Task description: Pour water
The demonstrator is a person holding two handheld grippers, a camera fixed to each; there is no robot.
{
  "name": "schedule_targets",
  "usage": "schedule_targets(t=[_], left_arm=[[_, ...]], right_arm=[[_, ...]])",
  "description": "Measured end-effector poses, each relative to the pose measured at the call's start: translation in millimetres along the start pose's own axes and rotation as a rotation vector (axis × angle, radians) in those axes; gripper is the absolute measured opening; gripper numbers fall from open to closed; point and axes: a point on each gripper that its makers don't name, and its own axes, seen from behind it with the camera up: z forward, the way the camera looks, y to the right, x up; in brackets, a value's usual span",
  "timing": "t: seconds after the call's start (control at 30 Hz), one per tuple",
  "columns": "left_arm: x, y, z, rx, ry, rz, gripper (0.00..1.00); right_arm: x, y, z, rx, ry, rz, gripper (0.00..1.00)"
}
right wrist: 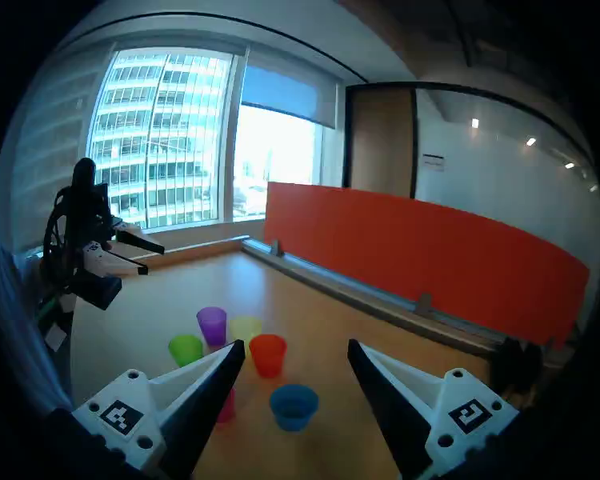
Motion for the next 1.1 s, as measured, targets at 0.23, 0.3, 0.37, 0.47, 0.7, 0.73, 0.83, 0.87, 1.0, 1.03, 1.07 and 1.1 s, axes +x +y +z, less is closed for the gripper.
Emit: schedule_targets(t=[0.23, 0.3, 0.37, 0.47, 0.7, 0.73, 0.83, 0.87, 1.0, 1.03, 1.07, 1.1], left_arm=[[-25, 8.0, 8.1, -0.028, -0.042, 0.002, 0.96], [-33, 9.9, 10.6, -0.035, -0.058, 0.002, 0.96], [-41, 11.4, 13.0, -0.041, -0.075, 0.003, 0.96], [-53, 14.1, 16.5, -0.053, -0.095, 0.002, 0.96], [-78, 20.4, 20.9, -0.066, -0.136, 0.009, 0.96], [-81, 21.7, 21.1, -0.069, -0.141, 0.009, 0.96], [-91, 25.3, 22.2, -0.078, -0.158, 0.008, 0.96], [-95, 26.5, 22.7, -0.082, -0.164, 0.007, 0.96], [-107, 28.3, 26.2, -0.085, -0.184, 0.008, 0.96], [-110, 28.8, 27.1, -0.086, -0.189, 0.007, 0.96], [-113, 29.4, 28.0, -0.087, -0.196, 0.007, 0.96], [-116, 30.5, 28.8, -0.089, -0.201, 0.007, 0.96]], right_arm=[[-23, 0, 11.3, 0.020, -0.049, -0.012, 1.00], [-30, 1, 15.0, 0.025, -0.063, -0.017, 1.00], [-37, 2, 18.9, 0.028, -0.076, -0.019, 1.00], [-46, 4, 24.6, 0.036, -0.091, -0.018, 1.00], [-72, 5, 37.8, 0.047, -0.136, -0.025, 1.00], [-76, 5, 39.5, 0.047, -0.143, -0.027, 1.00], [-89, 4, 44.4, 0.051, -0.165, -0.032, 1.00], [-94, 4, 46.1, 0.053, -0.172, -0.033, 1.00], [-109, 2, 51.9, 0.059, -0.195, -0.028, 1.00], [-113, 2, 53.1, 0.059, -0.201, -0.027, 1.00], [-116, 1, 54.4, 0.060, -0.207, -0.027, 1.00], [-119, 1, 55.4, 0.060, -0.213, -0.028, 1.00]])
